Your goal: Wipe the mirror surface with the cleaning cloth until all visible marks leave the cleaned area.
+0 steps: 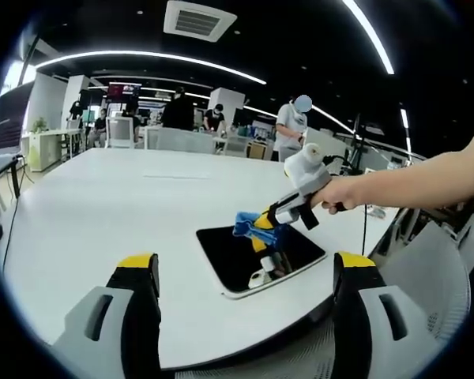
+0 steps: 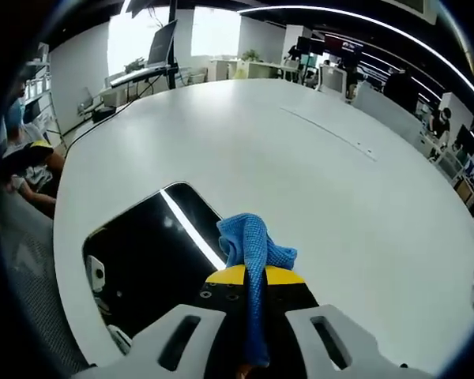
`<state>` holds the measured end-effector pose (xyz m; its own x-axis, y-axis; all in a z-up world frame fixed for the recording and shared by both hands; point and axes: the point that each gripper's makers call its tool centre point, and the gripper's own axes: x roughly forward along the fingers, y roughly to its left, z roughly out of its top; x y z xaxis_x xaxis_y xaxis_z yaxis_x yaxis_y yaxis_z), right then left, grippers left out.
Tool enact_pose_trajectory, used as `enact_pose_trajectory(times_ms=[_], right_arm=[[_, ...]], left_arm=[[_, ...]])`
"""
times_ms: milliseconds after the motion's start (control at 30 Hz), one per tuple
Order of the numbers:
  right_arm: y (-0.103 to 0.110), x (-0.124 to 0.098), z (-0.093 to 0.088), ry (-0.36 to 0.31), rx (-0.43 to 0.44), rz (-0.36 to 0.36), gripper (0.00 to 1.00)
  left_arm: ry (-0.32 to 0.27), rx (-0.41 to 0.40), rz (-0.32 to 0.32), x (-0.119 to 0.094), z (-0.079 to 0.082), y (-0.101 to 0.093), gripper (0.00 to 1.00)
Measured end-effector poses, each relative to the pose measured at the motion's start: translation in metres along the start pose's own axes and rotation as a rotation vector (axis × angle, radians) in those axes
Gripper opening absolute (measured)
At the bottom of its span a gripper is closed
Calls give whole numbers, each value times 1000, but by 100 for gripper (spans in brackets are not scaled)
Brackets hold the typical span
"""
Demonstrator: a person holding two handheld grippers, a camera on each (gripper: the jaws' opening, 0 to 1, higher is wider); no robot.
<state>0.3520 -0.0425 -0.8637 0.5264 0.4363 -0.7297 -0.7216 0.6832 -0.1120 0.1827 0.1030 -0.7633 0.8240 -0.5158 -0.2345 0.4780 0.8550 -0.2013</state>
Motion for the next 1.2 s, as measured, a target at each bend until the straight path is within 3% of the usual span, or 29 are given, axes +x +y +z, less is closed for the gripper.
enact_pose_trajectory(times_ms=[267,367,1200], right_arm=[[0,0,-1,2,-24,9,1],[0,-2,-2,14,-79,11,0],[-25,-21,-27,9,-4,-17,0]], left_arm=[[-1,-7,7,0,0,1,88],[2,-7,6,0,-1,1,88],[2,-16,10,0,-1,2,87]])
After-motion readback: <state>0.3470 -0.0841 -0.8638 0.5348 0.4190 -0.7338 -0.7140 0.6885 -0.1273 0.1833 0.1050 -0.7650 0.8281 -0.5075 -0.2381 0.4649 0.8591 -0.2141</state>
